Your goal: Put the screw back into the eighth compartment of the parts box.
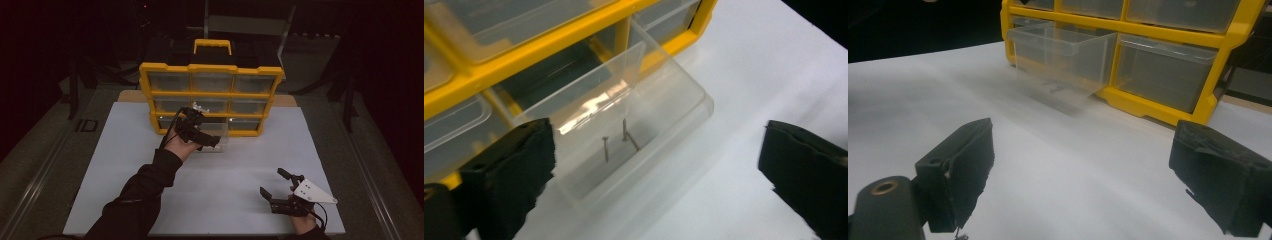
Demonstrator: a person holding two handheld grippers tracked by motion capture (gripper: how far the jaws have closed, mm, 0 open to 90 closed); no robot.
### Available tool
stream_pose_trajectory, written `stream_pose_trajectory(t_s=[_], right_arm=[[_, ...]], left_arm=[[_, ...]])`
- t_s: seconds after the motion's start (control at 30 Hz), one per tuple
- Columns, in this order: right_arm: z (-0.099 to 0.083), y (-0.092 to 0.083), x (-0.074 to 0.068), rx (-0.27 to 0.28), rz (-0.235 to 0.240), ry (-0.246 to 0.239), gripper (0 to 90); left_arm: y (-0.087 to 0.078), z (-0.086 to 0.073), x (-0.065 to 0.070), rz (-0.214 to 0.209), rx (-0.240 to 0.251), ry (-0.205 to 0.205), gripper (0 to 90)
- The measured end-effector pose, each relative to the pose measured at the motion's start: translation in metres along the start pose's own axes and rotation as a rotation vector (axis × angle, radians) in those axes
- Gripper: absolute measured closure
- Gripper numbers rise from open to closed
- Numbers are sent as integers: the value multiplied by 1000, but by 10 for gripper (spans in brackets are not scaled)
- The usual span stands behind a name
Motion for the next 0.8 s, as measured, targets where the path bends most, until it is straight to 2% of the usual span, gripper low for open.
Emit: stream_pose_trajectory(t_s=[0.03, 0.13, 0.33, 0.47, 0.53, 0.57, 0.8], right_arm=[[0, 0, 0, 0, 0, -1, 110], [0, 0, 0, 0, 1, -1, 110], [0, 1, 0, -2, 2, -1, 110], [0, 1, -1, -6, 6, -3, 110], [0, 2, -1, -6, 6, -3, 110], [0, 2, -1, -5, 6, -3, 110], [0, 2, -2, -9, 9, -3, 110]], left_arm=[[-3, -2, -2, -22, -2, 5, 10], [-13, -10, -7, -51, 14, 15, 0], [-29, -29, -16, -109, 73, 53, 0], [-40, -41, -21, -157, 114, 60, 0], [-42, -44, -22, -159, 119, 71, 0], [-47, -51, -22, -171, 133, 98, 0], [-59, -71, -26, -206, 184, 159, 0]])
Point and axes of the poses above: each handheld gripper's, and its own axes: y roughly forward along the jaws, z roughly out of its top, x roughly to its right, the point moved 2 cm from there along y, roughly forward along the jaws, and after that the axes turned 11 degrees about -y, right-handed, at the moved point
